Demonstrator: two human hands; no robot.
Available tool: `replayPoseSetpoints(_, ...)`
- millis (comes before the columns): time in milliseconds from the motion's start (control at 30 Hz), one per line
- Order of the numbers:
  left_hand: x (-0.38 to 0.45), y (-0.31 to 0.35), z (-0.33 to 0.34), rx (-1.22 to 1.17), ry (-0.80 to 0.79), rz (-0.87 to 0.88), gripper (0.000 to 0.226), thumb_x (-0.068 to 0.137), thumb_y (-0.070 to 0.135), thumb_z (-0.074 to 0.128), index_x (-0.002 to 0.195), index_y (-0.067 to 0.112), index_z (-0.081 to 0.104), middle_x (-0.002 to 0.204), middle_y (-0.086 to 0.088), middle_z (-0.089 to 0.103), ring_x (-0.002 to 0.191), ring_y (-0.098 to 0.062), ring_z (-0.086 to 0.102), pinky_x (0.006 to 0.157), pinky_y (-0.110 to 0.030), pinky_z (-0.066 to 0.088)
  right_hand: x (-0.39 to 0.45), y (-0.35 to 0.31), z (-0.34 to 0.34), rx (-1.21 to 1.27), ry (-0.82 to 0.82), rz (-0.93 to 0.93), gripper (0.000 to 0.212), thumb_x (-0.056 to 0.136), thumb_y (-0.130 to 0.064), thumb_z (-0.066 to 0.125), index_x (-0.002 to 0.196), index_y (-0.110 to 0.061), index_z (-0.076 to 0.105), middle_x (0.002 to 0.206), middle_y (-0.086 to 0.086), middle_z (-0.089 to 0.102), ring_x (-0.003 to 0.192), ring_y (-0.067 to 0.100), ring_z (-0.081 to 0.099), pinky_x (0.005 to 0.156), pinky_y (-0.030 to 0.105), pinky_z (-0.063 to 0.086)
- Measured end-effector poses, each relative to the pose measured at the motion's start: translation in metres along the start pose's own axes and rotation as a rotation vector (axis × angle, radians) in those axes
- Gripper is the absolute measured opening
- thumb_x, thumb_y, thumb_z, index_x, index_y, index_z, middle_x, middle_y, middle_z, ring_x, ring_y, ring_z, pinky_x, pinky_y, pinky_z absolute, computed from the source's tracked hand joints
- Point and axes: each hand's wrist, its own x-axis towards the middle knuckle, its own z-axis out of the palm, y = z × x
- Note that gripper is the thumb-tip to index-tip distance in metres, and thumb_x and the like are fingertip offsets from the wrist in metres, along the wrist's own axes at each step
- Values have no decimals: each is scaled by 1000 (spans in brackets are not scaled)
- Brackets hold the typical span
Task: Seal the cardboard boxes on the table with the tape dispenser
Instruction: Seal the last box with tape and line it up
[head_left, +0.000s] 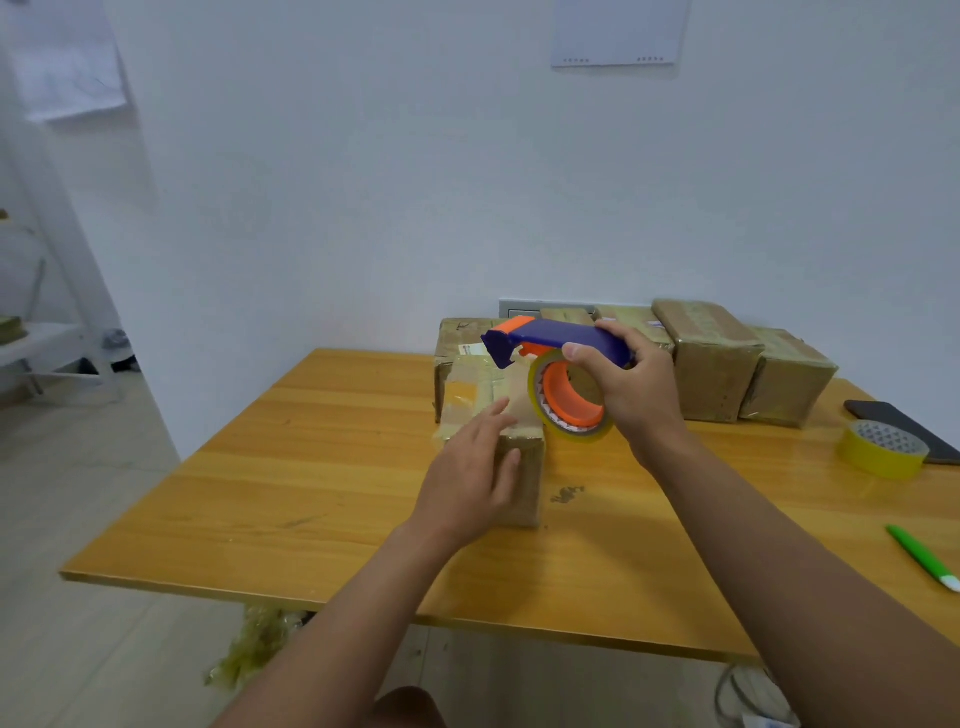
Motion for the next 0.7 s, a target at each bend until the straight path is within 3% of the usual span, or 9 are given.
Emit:
replayPoseSetpoints(100, -4, -8, -7, -26, 151, -6, 22, 95, 20, 54, 112, 10, 64, 134, -2, 59, 124, -14, 52, 98, -24, 42, 3, -5, 18, 3, -8, -34, 45, 81, -34, 78, 120, -23, 60, 110, -5, 60, 98, 8, 58, 76, 18, 50)
replayPoseSetpoints(200, -8, -29, -15, 11, 255, -72, 28, 97, 29, 51, 110, 10, 68, 120, -1, 64, 113, -10, 55, 96, -22, 41, 2, -3, 34, 6, -53, -16, 48, 77, -37, 80, 119, -20, 62, 107, -5, 61, 94, 6, 59, 74, 18, 48)
replayPoseSetpoints(333, -12, -55, -19, -27, 189, -160, 18, 96, 28, 60, 104, 15, 70, 107, 3, 65, 99, -1, 53, 82, -19, 46, -1, 8, 40, 4, -77, -1, 48, 81, -35, 78, 123, -19, 63, 112, -3, 64, 96, 5, 60, 72, 12, 47)
replayPoseSetpoints(400, -8, -59, -20, -57, 128, -155, 17, 96, 28, 59, 103, 15, 69, 104, 4, 62, 94, -1, 53, 76, -11, 44, 1, 11, 39, -9, -84, -5, 48, 82, -36, 77, 125, -18, 63, 114, -1, 64, 99, 9, 61, 76, 16, 49)
replayPoseSetpoints(567, -8, -70, -25, -148, 31, -154, 21, 94, 32, 60, 108, 19, 68, 110, 9, 58, 101, 4, 53, 78, -6, 41, 1, 13, 37, -12, -98, 0, 52, 83, -37, 75, 129, -18, 60, 117, -2, 62, 101, 8, 60, 77, 18, 50)
replayPoseSetpoints(700, -11, -64, -15, -118, 119, -150, 18, 95, 26, 60, 107, 15, 68, 106, 6, 60, 92, -2, 57, 72, -21, 51, 1, 14, 38, -13, -105, -4, 53, 83, -38, 75, 130, -18, 60, 118, -1, 62, 102, 11, 60, 79, 20, 51)
